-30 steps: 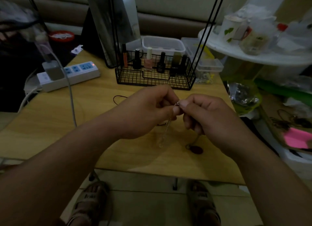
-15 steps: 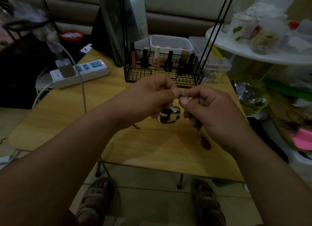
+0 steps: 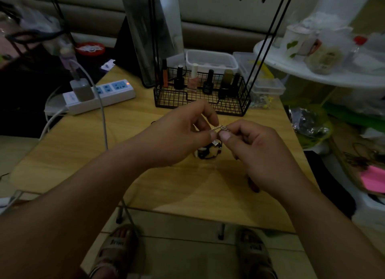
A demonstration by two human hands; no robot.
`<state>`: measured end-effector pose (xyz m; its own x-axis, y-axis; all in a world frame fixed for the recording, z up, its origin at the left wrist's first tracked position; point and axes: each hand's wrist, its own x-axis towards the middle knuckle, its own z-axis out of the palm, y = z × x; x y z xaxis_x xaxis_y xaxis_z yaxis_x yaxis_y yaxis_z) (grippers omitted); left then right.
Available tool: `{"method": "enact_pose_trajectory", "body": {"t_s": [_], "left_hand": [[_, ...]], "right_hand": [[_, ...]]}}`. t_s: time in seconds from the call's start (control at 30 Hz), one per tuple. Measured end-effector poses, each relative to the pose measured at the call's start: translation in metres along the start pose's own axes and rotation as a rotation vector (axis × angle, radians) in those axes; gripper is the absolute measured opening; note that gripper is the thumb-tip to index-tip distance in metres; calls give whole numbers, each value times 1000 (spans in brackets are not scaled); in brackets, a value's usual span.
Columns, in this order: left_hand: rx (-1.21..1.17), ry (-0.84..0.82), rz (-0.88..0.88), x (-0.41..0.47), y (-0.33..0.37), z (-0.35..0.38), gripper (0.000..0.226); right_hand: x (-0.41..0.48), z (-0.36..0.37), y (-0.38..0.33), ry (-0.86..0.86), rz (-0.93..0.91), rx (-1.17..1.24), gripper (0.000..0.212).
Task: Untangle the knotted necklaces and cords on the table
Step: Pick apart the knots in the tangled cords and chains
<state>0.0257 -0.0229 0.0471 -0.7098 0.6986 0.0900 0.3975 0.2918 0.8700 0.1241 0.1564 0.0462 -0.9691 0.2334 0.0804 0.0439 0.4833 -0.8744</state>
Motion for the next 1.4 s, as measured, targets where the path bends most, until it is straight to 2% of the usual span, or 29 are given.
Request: {"method": "enact_pose_trajectory", "body": {"t_s": [0.3,0.47,0.6,0.77,0.87,0.97,1.07,1.4], "left_hand": [[135,27,72,0,-8,5,5],[165,43,74,0,-8,5,3],[157,49,71,-1,-7,4,3],[95,152,141,-1,0,-1,15],[128,124,110,0,0,1,16],[126,80,64,2,-3,9,10],[130,85,67,3,-4,11,16],[246,120,97,0,-6,14,15]], "right_hand": [[-1,4,1,-56,-26,-101,22],[-1,7,3,26,-50,-100,5],[-1,3,0,49,-71,-104,9],[5,0,-1,151,-34,15,10],[6,3,1,184,-41,39,11],[4,9,1,171,-83,-34,15],[2,11,2,155,-121,-115,16],[-1,12,7,139,-237,-299,11]]}}
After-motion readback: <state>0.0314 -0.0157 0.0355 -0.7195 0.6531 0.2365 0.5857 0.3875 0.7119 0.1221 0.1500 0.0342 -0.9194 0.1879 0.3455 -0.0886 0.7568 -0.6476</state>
